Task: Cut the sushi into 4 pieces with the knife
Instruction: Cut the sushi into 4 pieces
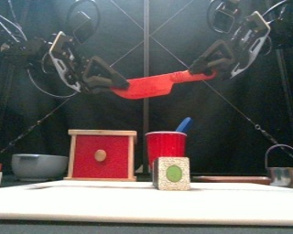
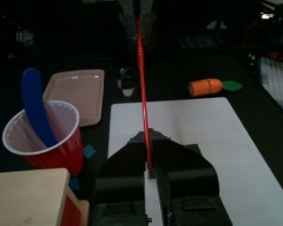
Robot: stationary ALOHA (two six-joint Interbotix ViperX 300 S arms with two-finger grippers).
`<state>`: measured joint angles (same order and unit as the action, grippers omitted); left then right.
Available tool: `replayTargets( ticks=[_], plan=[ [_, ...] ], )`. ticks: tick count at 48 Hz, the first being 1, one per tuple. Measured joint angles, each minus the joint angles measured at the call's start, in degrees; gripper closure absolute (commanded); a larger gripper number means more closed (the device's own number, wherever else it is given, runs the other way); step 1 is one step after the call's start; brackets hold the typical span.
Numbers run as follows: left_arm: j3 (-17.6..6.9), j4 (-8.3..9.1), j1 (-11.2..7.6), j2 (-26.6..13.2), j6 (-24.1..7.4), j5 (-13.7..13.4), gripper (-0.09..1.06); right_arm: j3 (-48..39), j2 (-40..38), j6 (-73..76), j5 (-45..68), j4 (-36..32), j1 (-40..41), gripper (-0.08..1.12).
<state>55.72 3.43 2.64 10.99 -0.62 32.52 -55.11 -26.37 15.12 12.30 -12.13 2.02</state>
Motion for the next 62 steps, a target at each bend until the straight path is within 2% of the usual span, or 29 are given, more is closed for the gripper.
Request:
replayTargets(
  ticks=[14,25,29,34,40,53,62],
  plan=[
    [0.00,1.41,0.26,-3.43,0.00,0.35,0.65,0.18,4.66,0.09,-2.81,0.70,-0.35,0.97],
    [0.00,3.69,0.26,-7.73,0.18,4.75,0.66,1.05,8.35,0.09,-5.89,0.97,-0.70,0.97],
    [0.00,4.04,0.26,-9.76,0.18,5.98,0.66,1.58,9.58,0.09,-7.65,0.97,-0.88,0.97],
    [0.00,3.96,0.26,-11.87,0.26,6.77,0.66,2.11,10.46,0.09,-8.70,0.97,-0.88,0.97],
    [0.00,3.96,-0.79,-14.06,0.35,7.03,0.66,2.55,11.60,0.00,-9.05,1.14,-0.88,0.97],
    [0.00,2.99,-3.16,-14.94,0.26,7.12,0.66,3.16,13.89,0.09,-9.14,1.67,-2.64,0.97],
    [0.00,2.11,-3.60,-15.91,0.35,7.03,0.66,3.52,15.82,0.09,-9.14,2.29,-2.99,0.97]
  ],
)
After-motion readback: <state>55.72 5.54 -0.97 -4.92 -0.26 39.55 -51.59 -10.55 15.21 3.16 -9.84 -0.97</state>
